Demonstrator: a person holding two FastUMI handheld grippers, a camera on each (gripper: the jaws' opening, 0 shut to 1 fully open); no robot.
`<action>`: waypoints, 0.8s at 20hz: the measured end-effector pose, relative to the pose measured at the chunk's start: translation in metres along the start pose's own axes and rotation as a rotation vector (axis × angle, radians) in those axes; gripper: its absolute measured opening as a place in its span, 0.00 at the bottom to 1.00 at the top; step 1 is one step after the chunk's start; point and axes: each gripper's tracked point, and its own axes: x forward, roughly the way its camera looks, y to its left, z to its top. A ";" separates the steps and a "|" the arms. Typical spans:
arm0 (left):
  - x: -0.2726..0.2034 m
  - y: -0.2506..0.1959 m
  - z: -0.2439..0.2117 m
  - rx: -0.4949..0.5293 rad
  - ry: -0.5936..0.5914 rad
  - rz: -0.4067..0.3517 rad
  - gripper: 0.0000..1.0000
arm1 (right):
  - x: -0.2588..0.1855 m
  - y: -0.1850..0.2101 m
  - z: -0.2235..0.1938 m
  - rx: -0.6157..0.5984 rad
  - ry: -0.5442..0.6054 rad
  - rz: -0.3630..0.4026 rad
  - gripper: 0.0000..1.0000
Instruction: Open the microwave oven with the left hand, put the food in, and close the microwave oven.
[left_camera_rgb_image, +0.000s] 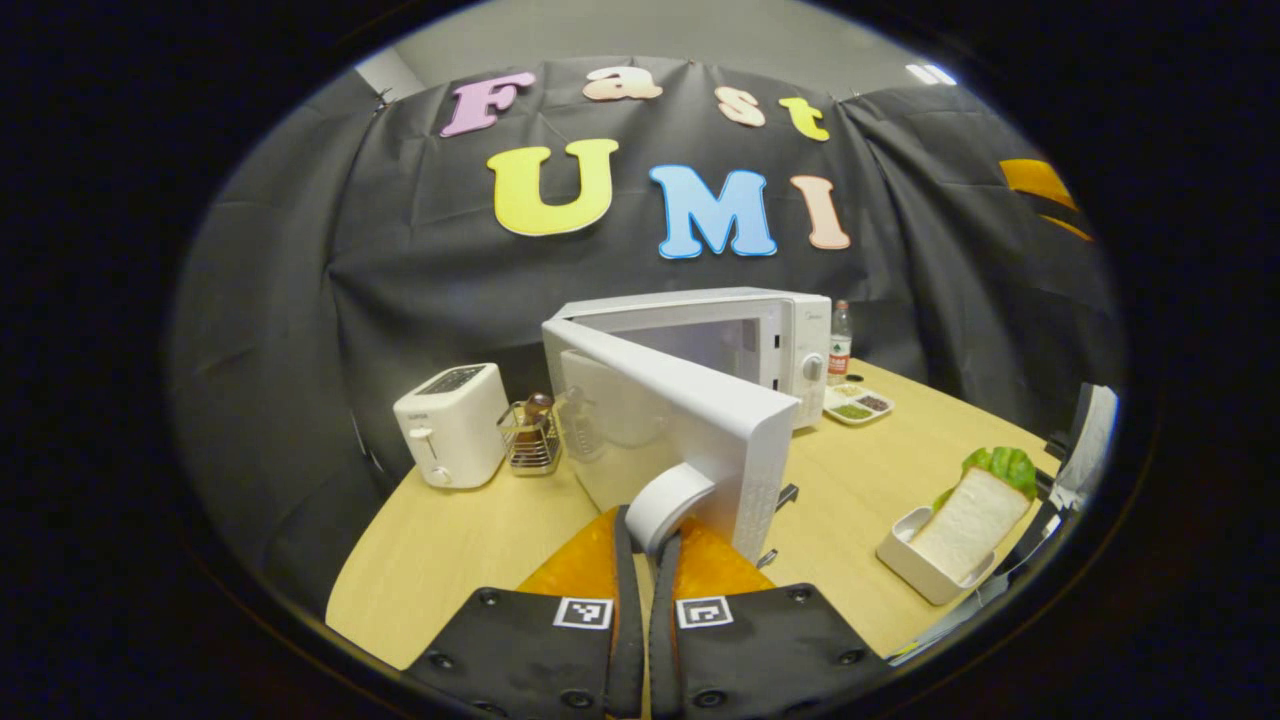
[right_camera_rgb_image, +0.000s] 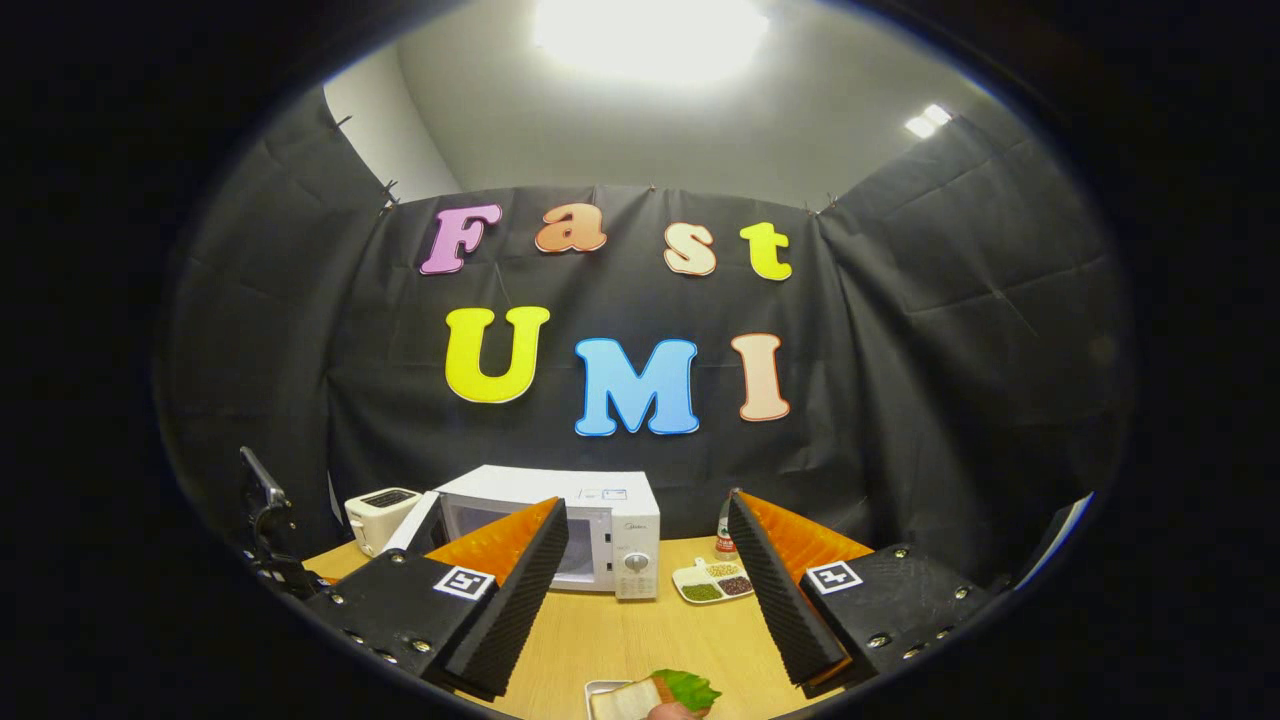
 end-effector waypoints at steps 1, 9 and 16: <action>-0.002 0.007 -0.001 0.012 0.000 0.002 0.10 | -0.001 0.004 0.000 0.006 0.000 -0.007 0.97; -0.015 0.048 -0.011 0.009 0.007 0.059 0.20 | 0.002 0.029 0.001 0.018 -0.004 -0.001 0.97; -0.071 0.053 0.025 -0.035 -0.088 0.172 1.00 | 0.018 0.024 -0.006 0.018 0.040 0.092 0.98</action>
